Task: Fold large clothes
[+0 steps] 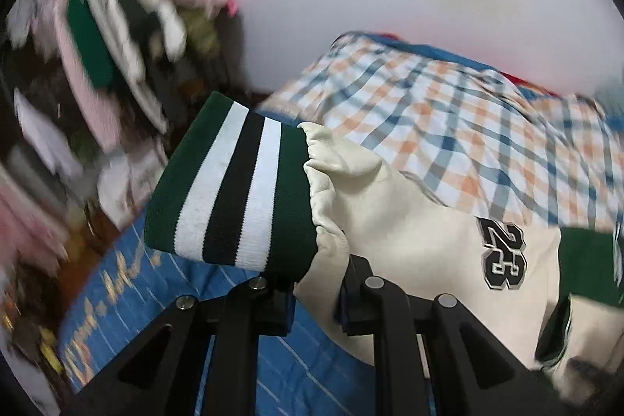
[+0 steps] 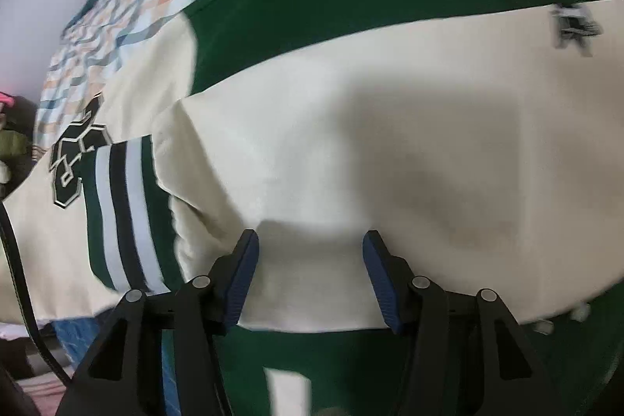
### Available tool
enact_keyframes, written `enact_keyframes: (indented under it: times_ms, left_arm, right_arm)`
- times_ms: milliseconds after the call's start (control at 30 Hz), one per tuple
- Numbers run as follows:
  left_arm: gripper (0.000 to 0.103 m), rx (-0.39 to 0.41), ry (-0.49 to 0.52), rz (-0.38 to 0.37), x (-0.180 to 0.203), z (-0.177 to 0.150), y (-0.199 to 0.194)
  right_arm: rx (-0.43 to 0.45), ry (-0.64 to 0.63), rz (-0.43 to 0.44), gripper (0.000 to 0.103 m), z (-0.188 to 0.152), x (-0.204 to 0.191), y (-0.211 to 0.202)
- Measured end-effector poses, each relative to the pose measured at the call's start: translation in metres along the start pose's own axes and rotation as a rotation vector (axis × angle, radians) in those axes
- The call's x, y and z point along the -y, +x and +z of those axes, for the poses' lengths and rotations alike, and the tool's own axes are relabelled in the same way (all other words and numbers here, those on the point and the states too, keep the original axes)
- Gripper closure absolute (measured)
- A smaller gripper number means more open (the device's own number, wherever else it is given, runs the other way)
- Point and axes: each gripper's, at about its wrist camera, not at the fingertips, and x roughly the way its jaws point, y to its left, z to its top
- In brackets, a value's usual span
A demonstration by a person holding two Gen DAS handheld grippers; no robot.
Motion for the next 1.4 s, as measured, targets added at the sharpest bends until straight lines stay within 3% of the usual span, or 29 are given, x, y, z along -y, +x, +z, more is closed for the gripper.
enact_keyframes:
  times_ms: [33, 67, 133, 267, 400, 600, 667, 833, 900, 967, 1000, 1033, 1067, 1100, 1267, 1400]
  left_arm:
    - [0.09, 0.021, 0.032, 0.007, 0.009, 0.001, -0.01]
    - [0.09, 0.044, 0.069, 0.009, 0.023, 0.002, -0.022]
    - [0.09, 0.083, 0.141, 0.0, 0.053, 0.001, -0.045]
    - [0.091, 0.099, 0.232, -0.098, 0.121, -0.009, -0.084]
    - [0.091, 0.046, 0.314, -0.253, 0.209, -0.029, -0.118]
    - [0.092, -0.057, 0.435, -0.453, 0.355, -0.071, -0.161]
    - [0.092, -0.097, 0.49, -0.495, 0.409, -0.089, -0.169]
    - [0.088, -0.229, 0.585, -0.541, 0.495, -0.137, -0.162]
    - [0.088, -0.259, 0.616, -0.529, 0.514, -0.154, -0.159]
    - [0.08, -0.273, 0.634, -0.511, 0.525, -0.167, -0.157]
    - [0.058, -0.296, 0.633, -0.539, 0.528, -0.172, -0.157]
    - [0.025, -0.317, 0.625, -0.57, 0.527, -0.175, -0.158]
    - [0.011, -0.341, 0.619, -0.599, 0.526, -0.176, -0.159]
    - [0.005, -0.348, 0.604, -0.619, 0.524, -0.175, -0.16]
    - [0.005, -0.344, 0.546, -0.613, 0.495, -0.162, -0.169]
    - [0.005, -0.336, 0.416, -0.508, 0.421, -0.149, -0.159]
  right_arm:
    - [0.026, -0.017, -0.068, 0.018, -0.002, 0.01, -0.016]
    - [0.042, -0.032, -0.114, 0.015, 0.015, 0.01, -0.026]
    - [0.094, -0.073, -0.248, 0.015, 0.012, 0.028, -0.045]
    - [0.11, -0.075, -0.314, 0.015, 0.012, 0.064, -0.063]
    - [0.095, -0.035, -0.289, 0.015, 0.031, 0.077, -0.065]
    - [0.098, 0.11, -0.245, 0.015, 0.042, 0.159, -0.091]
    - [0.089, 0.17, -0.226, 0.015, 0.047, 0.198, -0.097]
    - [0.063, 0.278, -0.196, 0.015, 0.039, 0.282, -0.11]
    - [0.057, 0.307, -0.176, 0.015, 0.032, 0.306, -0.113]
    - [0.049, 0.327, -0.155, 0.015, 0.024, 0.33, -0.118]
    - [0.046, 0.334, -0.142, 0.015, 0.021, 0.339, -0.12]
    - [0.041, 0.343, -0.125, 0.015, 0.017, 0.35, -0.122]
    - [0.038, 0.353, -0.112, 0.015, 0.014, 0.359, -0.123]
    - [0.038, 0.36, -0.096, 0.015, 0.011, 0.365, -0.126]
    - [0.06, 0.411, 0.021, 0.015, 0.002, 0.387, -0.144]
    - [0.083, 0.425, 0.179, 0.015, 0.01, 0.381, -0.158]
